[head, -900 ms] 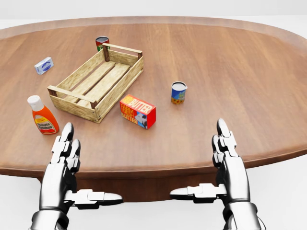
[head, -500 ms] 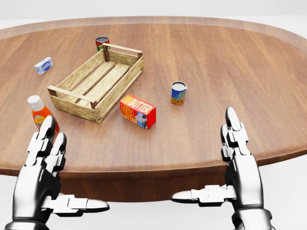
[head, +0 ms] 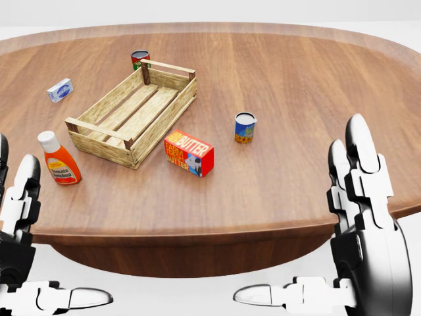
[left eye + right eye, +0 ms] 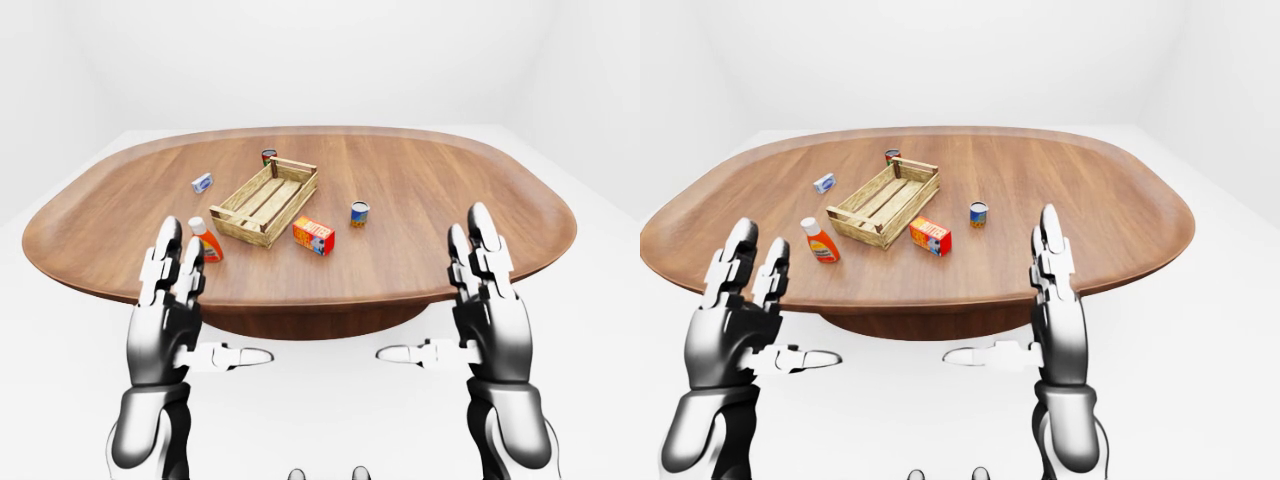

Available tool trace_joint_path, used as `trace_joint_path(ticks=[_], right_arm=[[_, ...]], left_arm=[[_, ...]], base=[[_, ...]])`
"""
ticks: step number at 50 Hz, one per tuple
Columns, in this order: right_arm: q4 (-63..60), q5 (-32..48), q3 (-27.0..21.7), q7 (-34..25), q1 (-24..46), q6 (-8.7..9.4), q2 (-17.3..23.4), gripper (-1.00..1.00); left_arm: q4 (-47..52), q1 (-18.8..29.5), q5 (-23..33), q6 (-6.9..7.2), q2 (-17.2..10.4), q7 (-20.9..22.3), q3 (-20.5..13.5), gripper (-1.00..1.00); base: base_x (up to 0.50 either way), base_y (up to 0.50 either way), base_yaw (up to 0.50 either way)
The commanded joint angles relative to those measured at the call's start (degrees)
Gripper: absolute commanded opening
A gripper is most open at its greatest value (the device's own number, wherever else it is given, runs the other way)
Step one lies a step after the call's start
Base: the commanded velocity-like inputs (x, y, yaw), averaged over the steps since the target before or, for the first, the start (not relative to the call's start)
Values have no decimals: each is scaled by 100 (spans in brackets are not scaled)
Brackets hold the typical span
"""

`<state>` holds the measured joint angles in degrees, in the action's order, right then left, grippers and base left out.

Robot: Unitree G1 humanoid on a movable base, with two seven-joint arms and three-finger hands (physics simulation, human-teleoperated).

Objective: Pick up the butter and put it in the tray.

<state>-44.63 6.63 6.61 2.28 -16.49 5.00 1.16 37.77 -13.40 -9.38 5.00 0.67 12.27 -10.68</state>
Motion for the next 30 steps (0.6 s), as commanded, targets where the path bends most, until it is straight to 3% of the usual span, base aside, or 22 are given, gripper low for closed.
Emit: trace_joint_path(ticks=[1,6,30], right_arm=[[-500,267,285,70,-234,0,144,98],[-502,417,218,23,-221,0,126,98],[-458,362,281,-23,-230,0,122,98]], left_arm=[[372,-96,-125,0,69,144,-200,100],[469,-105,-157,0,93,149,-248,100],[365,-75,-115,0,101,120,-236,100]], base=[[0,0,0],[0,4,0],[0,50,0]])
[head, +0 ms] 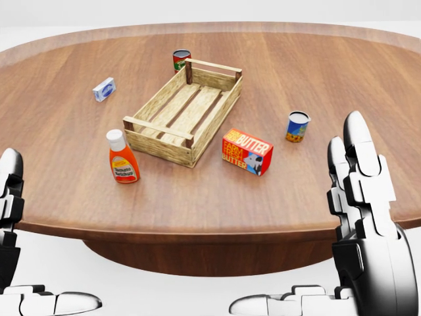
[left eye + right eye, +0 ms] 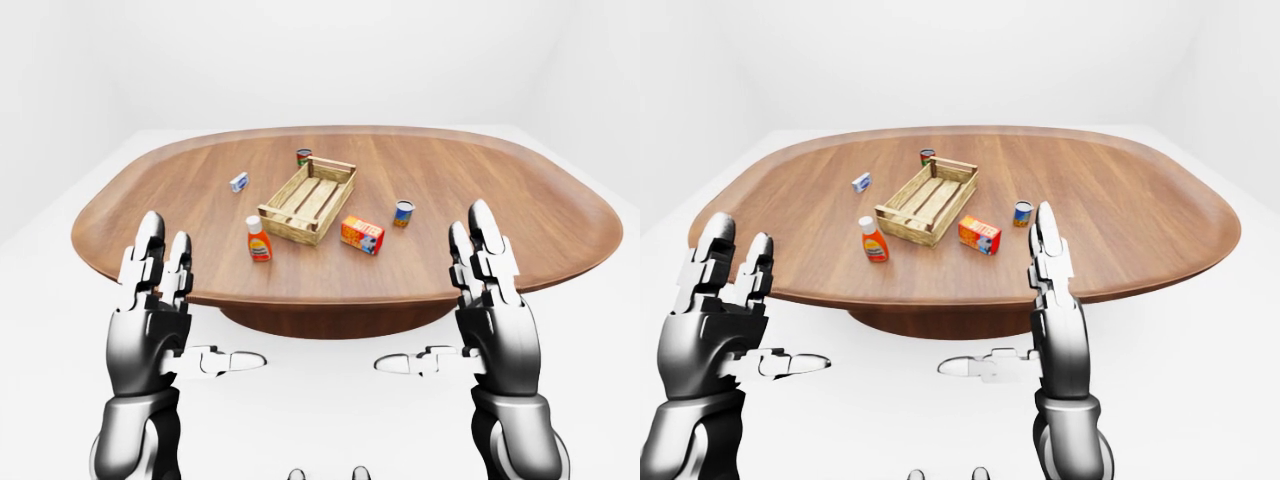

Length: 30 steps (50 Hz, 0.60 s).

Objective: Pick up the butter and put it in the tray.

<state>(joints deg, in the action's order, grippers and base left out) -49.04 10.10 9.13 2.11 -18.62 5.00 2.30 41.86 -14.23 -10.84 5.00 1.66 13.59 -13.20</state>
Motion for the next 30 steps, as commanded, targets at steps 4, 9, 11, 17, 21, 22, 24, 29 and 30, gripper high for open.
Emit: trace_joint_path(ticks=[4,9,11,17,21,22,24,29,30], right_arm=[[14,-1,37,6,0,0,4,98],[-26,-8,50,11,-24,0,13,98],[-25,-75,-14,40,3,0,-22,98],[-109,-203,-7,61,-1,0,-34,98],[-130,-281,17,25,-30,0,-1,98],[-136,-328,31,-16,-60,0,19,98],[-134,-346,87,-44,-94,0,43,98],[-134,-367,77,-27,-81,0,49,98],[-129,-396,62,-29,-80,0,43,98]], left_arm=[[-53,-11,37,0,0,-9,27,100],[24,-42,41,0,6,-15,29,100],[-37,-28,56,0,8,-6,36,100],[-15,-21,62,0,-4,-23,32,100],[-7,-19,61,0,-2,-16,15,100],[-22,-25,55,0,2,-6,11,100],[-11,-15,59,0,-1,-8,14,100],[-11,-25,69,0,2,-4,27,100],[-22,-23,71,0,2,-2,28,100]], base=[[0,50,0],[0,50,0],[0,50,0],[0,3,0],[0,0,0],[30,0,0],[44,0,0],[50,0,0],[50,0,0]])
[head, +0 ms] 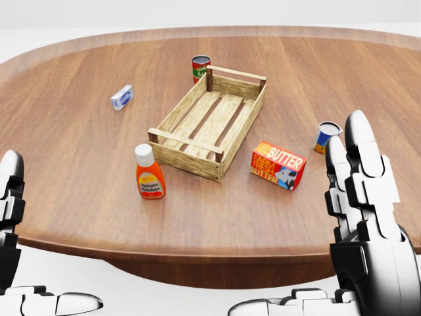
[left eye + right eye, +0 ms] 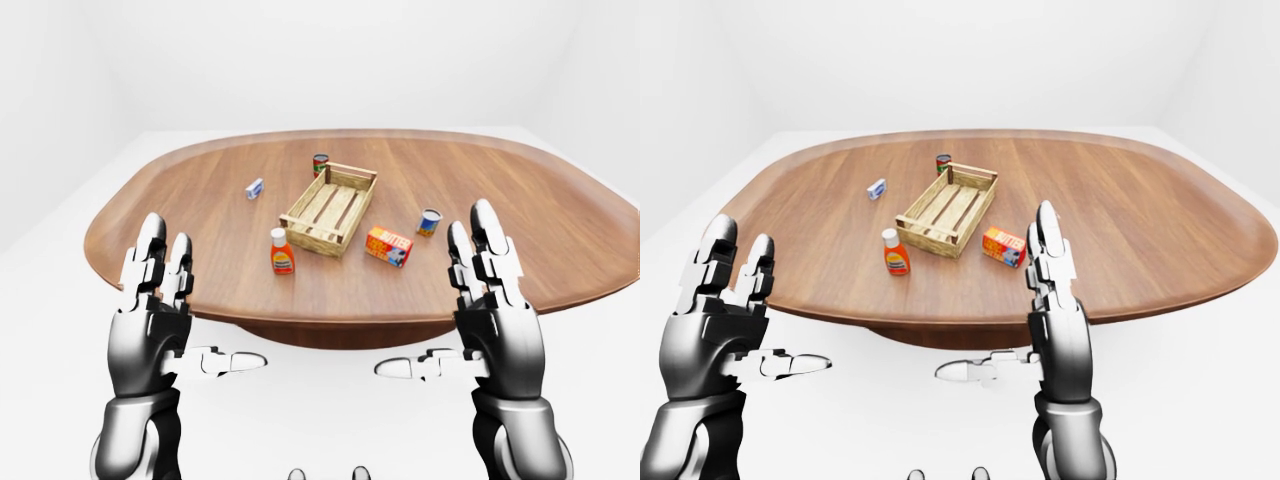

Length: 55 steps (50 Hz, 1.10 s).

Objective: Pick up the butter and put it in the tray.

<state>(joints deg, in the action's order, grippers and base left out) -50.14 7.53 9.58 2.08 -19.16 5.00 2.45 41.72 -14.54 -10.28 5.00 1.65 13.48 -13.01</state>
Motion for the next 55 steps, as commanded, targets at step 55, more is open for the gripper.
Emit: trace_joint_path(ticks=[55], right_arm=[[133,-221,-151,-60,3,0,-20,98]], left_arm=[[88,-54,15,0,38,46,-9,100]], base=[[50,0,0]])
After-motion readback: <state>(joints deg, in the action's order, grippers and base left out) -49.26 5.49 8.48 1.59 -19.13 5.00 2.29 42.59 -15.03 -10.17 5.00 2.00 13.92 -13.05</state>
